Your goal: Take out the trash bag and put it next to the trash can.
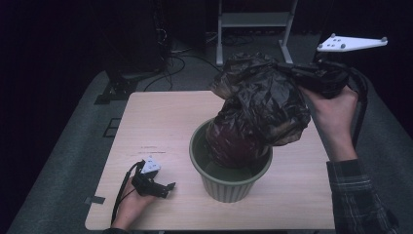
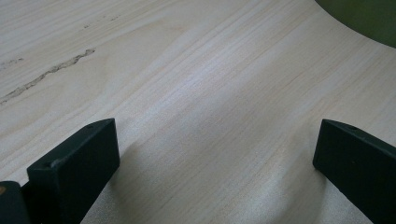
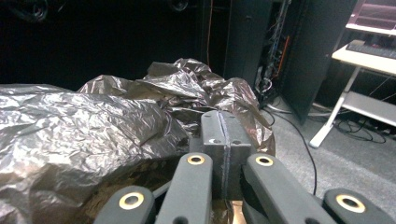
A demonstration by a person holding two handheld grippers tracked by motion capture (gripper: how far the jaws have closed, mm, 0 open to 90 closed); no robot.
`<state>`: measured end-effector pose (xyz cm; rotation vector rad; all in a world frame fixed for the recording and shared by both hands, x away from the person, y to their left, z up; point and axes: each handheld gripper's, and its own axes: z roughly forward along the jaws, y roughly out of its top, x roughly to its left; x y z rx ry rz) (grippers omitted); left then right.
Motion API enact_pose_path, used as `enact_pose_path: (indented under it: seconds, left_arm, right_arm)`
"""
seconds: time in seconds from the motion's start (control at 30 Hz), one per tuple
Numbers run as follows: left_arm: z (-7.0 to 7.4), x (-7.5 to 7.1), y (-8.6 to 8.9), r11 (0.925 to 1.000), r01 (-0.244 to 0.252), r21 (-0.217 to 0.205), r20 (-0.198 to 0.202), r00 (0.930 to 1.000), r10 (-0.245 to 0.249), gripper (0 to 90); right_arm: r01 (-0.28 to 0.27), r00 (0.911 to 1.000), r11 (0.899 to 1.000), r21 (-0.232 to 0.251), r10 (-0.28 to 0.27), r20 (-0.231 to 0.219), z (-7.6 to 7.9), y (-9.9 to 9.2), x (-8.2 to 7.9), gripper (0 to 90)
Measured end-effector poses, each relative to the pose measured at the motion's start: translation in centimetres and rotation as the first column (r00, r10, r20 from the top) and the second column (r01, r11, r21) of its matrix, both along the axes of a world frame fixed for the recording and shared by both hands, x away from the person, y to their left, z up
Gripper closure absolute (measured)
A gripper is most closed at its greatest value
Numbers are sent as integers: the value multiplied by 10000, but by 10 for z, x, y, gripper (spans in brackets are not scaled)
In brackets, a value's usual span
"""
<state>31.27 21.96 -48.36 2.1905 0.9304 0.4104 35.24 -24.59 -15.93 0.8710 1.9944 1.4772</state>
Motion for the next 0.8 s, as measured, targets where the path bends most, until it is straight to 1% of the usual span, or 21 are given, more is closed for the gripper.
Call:
enact_pose_path:
  seconds: [0.03,0.07,0.1,0.2,0.33,0.37,0.43,0.47,0.5,0.53,0.6,0.67,0.77,0.8]
  left_arm:
    - [0,0,0,10000,-3,0,6,10000,3,0]
    - [0,0,0,10000,-3,0,6,10000,3,0]
    - [0,0,0,10000,-4,-3,4,10000,4,0]
    - [0,0,0,10000,9,20,-16,10000,-9,0]
    - [0,0,0,10000,10,23,-17,10000,-10,0]
    - [0,0,0,10000,9,21,-16,10000,-9,0]
    - [0,0,0,10000,8,21,-22,10000,-8,0]
    - [0,0,0,10000,6,19,-13,10000,-6,0]
    - [0,0,0,10000,10,21,-18,10000,-10,0]
    - [0,0,0,10000,10,21,-18,10000,-10,0]
    - [0,0,0,10000,10,22,-17,10000,-10,0]
    - [0,0,0,10000,0,7,0,10000,0,0]
    - [0,0,0,10000,9,12,-10,10000,-9,0]
    - [0,0,0,10000,5,18,-10,10000,-5,0]
  right_arm:
    - [63,9999,10000,-31,-63,91,8,-1,2,900]
    - [63,9999,10000,-31,-63,91,8,-1,2,900]
    - [106,9998,9999,-5,-106,166,15,-1,5,900]
    - [205,9994,9998,2,-205,274,24,-2,10,900]
    - [333,9986,9993,150,-339,414,36,-4,15,900]
    - [333,9986,9993,150,-339,414,36,-4,15,900]
    - [397,9981,9987,305,-411,463,41,-6,17,900]
    - [485,9972,9982,350,-504,549,46,-8,19,900]
    - [485,9972,9982,350,-504,549,46,-8,19,900]
    - [568,9963,9977,364,-590,628,51,-10,20,900]
    - [621,9957,9974,369,-644,666,54,-11,21,900]
    - [754,9943,9964,379,-780,727,60,-14,23,900]
    - [854,9936,9958,334,-876,709,61,-16,24,900]
    - [932,9928,9954,233,-947,739,60,-16,25,900]
